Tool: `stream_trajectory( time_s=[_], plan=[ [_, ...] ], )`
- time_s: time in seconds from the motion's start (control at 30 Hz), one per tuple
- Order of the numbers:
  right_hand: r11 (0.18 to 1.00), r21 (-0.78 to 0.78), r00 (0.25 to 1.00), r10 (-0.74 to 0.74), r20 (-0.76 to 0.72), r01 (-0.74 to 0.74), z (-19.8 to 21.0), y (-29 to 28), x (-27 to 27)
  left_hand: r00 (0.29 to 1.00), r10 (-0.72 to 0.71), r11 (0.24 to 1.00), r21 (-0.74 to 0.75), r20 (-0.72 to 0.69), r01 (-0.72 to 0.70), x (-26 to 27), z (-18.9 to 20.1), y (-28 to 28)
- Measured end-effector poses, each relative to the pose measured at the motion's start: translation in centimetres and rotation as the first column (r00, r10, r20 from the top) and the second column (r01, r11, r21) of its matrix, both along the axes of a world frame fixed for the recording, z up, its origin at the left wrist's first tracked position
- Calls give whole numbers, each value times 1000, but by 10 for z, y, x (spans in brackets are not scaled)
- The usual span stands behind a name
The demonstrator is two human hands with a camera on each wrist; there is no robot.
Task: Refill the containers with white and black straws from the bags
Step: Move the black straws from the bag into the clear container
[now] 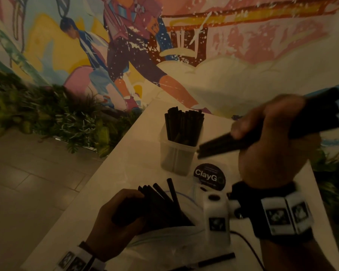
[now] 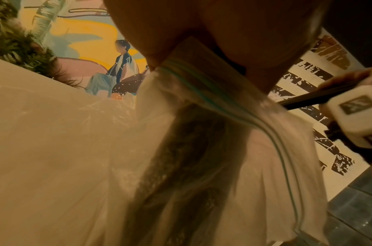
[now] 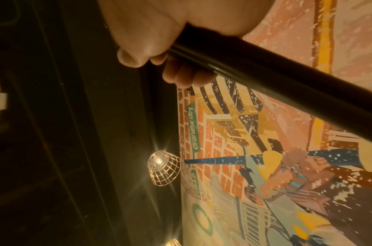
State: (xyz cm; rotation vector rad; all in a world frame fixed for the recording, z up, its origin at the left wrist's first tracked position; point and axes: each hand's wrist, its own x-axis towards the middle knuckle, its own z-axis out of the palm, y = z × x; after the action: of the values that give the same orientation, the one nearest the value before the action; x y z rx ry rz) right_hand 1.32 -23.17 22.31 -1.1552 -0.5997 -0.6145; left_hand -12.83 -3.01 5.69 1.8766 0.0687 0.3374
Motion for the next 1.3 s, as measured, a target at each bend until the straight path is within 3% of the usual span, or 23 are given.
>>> stream_trajectory(
  time_s=[0.2, 0.37, 0.5, 0.6, 0.73, 0.97, 1.0, 1.1, 1.13, 1.2, 1.27, 1.3],
  plan=[
    [993, -47, 993, -106, -52, 104, -1, 28, 50, 1000, 18, 1000, 9, -9, -18, -3, 1, 0],
    [985, -169, 959, -81, -271, 35, -58, 49, 82, 1000, 20, 1000, 8, -9, -20, -2, 1, -1],
    [935, -355, 883, -182, -432, 19, -96, 54, 98, 1000, 15, 1000, -9, -12, -15, -2, 2, 0],
    [859, -495, 874, -337, -350, 132, -109, 51, 108, 1000, 25, 1000, -12, -15, -25, -2, 2, 1],
    [657, -724, 877, -454, -159, 209, -133, 44, 122, 999, 37, 999, -1, -20, -37, -3, 2, 0],
    [491, -835, 858, -511, -43, 251, -152, 38, 127, 998, 51, 998, 31, -26, -50, -2, 2, -1],
    [484, -830, 862, -506, -9, 275, -151, 38, 125, 999, 48, 998, 32, -25, -47, -2, 3, -1],
    [601, -714, 872, -489, 28, 360, -139, 39, 117, 998, 51, 999, 16, -27, -51, -3, 2, -1],
    [606, -709, 879, -474, 41, 360, -135, 40, 116, 998, 53, 999, 13, -29, -52, -3, 1, -1],
    [503, -819, 917, -394, 66, 275, -136, 43, 116, 998, 50, 999, 17, -27, -49, -2, 0, 0],
    [299, -946, 947, -320, 23, 124, -143, 45, 119, 999, 46, 999, 16, -21, -46, -1, 1, 0],
    [236, -968, 949, -314, 1, 79, -143, 45, 120, 999, 43, 999, 9, -21, -43, -1, 2, -1]
  ],
)
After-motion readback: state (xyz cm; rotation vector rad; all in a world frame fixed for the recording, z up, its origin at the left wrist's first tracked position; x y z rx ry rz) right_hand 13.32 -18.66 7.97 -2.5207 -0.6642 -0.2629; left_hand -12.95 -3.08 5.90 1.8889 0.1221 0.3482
